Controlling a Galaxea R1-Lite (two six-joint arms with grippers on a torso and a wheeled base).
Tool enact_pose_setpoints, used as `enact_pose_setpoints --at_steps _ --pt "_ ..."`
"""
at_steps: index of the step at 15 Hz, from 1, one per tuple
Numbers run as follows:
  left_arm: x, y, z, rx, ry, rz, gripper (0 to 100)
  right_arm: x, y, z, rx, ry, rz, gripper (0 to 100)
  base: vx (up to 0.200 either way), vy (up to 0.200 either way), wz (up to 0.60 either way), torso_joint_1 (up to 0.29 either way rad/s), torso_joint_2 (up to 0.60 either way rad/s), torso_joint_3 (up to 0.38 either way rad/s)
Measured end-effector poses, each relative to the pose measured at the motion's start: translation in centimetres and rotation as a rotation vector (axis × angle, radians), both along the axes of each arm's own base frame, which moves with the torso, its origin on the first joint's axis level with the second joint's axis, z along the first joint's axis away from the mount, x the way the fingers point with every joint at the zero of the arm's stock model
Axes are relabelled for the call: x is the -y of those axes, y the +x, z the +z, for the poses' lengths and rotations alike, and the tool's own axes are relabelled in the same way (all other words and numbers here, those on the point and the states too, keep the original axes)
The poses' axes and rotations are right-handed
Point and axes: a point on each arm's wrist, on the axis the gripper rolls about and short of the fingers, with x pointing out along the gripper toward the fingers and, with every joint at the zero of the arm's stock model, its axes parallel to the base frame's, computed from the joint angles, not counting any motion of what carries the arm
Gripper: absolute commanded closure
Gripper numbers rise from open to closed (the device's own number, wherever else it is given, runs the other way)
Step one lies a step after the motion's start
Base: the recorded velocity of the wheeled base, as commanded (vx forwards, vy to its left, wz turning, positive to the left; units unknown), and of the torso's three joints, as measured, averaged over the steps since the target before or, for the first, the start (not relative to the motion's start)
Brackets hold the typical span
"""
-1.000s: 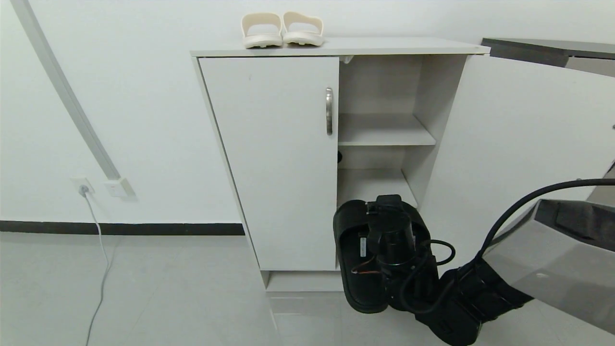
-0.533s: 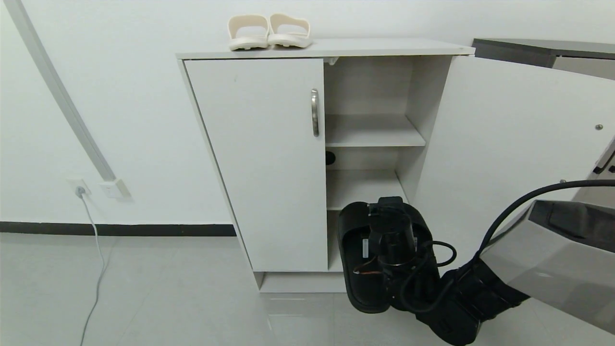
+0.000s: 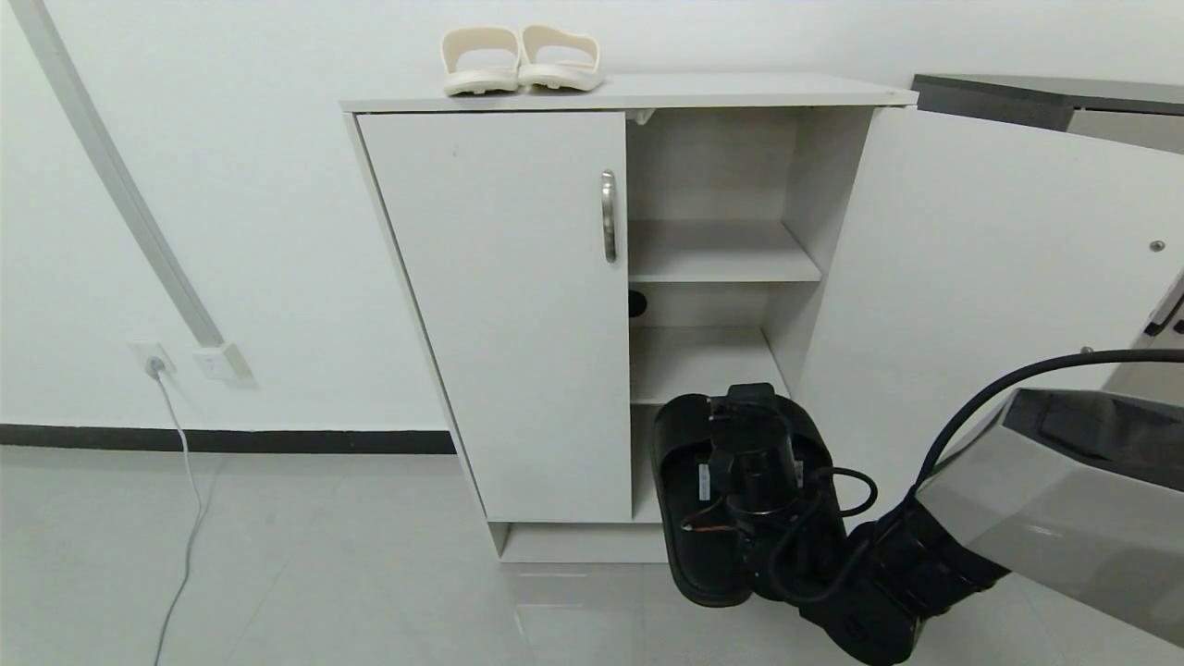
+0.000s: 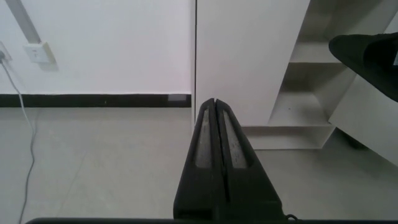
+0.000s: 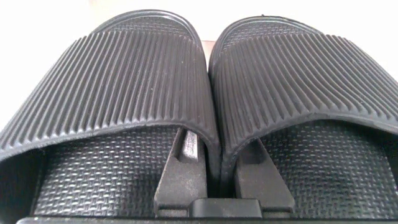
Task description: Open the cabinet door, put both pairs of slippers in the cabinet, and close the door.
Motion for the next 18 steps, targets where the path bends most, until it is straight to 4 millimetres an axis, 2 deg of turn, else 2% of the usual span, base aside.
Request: enact_pose_setpoints --at_steps 5,10,18 --pt "0.0 0.0 0.0 0.0 0.004 -0.003 100 0.0 -1.8 -0.2 0.039 0.048 0.168 100 0.0 0.0 0.0 0.0 0.0 0.0" --pt "0.0 0.0 0.0 0.0 0.004 -0.004 100 0.2 -2.1 -0.4 0.03 0.037 0.171 100 0.0 -0.2 0.0 0.004 0.0 0.002" --pt "0.0 0.0 0.0 0.0 0.003 -0.001 100 0.2 -1.9 -0.6 0.03 0.036 0.165 100 0.0 0.0 0.0 0.0 0.0 0.0"
